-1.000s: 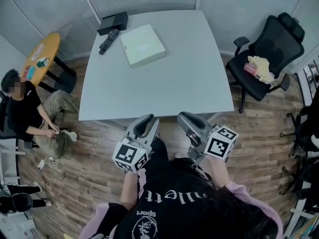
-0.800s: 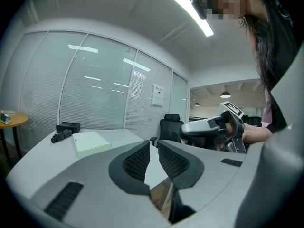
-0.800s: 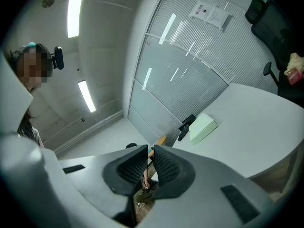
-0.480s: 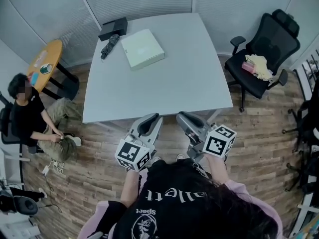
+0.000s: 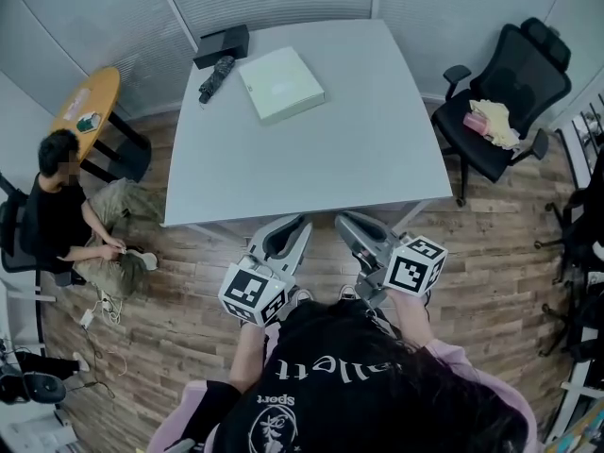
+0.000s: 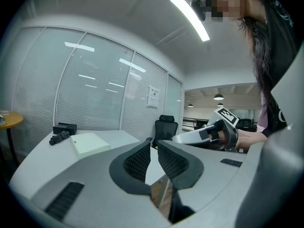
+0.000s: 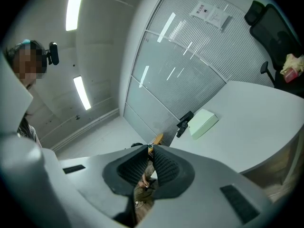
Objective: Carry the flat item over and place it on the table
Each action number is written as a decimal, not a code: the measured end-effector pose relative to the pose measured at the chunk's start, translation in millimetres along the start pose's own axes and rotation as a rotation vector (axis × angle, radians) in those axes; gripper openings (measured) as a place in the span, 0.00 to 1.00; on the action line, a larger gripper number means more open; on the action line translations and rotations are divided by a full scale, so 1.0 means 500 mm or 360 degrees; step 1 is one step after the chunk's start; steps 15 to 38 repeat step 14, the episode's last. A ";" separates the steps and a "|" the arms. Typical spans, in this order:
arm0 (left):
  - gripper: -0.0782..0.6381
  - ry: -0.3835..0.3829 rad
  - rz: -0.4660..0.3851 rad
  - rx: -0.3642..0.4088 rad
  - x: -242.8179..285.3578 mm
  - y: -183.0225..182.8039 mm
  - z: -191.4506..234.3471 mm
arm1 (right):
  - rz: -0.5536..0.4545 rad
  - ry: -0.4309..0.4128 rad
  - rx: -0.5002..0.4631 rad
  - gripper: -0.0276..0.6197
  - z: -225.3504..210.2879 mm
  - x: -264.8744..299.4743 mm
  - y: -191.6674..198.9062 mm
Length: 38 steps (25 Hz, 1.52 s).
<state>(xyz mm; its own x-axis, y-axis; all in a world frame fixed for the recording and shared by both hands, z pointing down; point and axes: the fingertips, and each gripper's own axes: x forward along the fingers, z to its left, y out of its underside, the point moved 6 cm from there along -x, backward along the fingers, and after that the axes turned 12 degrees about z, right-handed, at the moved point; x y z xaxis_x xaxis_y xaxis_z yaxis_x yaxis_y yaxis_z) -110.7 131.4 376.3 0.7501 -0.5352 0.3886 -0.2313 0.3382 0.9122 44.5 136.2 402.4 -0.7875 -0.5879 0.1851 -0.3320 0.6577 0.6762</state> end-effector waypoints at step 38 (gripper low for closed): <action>0.20 -0.0013 -0.0007 -0.0015 -0.080 0.023 0.045 | 0.0072 0.0022 -0.0010 0.11 0.048 0.072 0.033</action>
